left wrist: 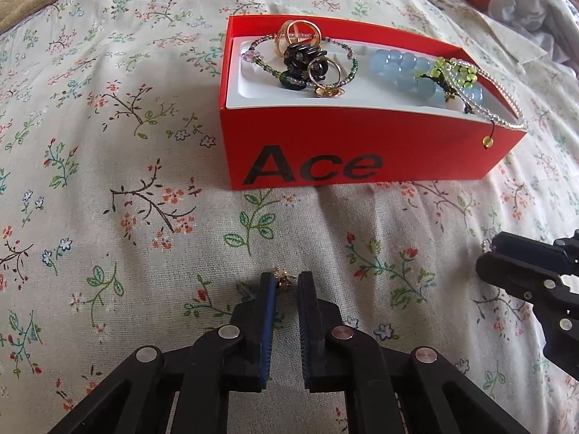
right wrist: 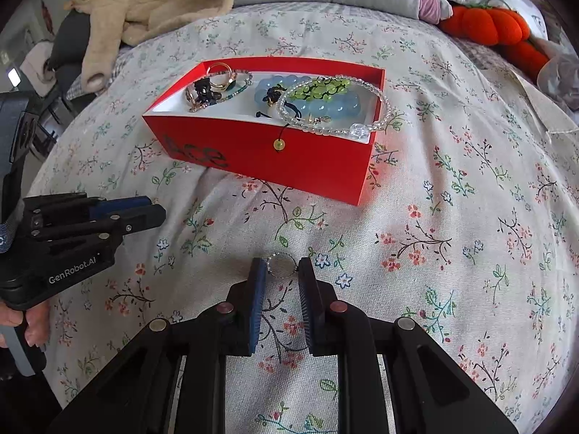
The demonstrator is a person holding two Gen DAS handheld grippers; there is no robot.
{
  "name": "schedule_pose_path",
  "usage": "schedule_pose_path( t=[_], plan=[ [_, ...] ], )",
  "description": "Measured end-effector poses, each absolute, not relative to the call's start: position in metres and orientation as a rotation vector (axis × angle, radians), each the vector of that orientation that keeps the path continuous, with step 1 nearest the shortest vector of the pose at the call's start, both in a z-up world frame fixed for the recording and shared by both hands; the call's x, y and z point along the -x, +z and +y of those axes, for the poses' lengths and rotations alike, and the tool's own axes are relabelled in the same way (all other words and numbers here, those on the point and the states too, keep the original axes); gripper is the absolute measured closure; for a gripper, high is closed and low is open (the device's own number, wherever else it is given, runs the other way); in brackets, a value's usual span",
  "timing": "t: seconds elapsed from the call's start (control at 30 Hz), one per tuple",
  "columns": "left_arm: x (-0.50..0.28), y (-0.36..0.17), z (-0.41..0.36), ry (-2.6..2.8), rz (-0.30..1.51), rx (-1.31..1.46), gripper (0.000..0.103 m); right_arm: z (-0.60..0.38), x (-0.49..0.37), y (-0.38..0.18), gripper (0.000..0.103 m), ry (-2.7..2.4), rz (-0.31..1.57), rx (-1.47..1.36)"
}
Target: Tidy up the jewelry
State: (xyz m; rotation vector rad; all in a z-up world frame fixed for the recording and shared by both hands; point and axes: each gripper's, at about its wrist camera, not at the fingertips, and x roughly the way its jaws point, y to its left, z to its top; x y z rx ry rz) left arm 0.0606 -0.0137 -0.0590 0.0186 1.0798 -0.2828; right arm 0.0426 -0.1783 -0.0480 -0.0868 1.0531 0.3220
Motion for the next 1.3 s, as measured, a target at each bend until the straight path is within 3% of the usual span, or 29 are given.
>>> schedule_pose_path(
  t=[0.23,1.3],
  plan=[
    [-0.058,-0.057,-0.017,-0.271,1.070,-0.052,0.103,-0.178,-0.043,-0.046,0.083,0.323,1.051,0.086],
    [-0.080,0.024,-0.025,-0.392,0.861,0.012,0.103,-0.190,-0.070,0.027,0.083,0.305,0.881,-0.032]
  ],
)
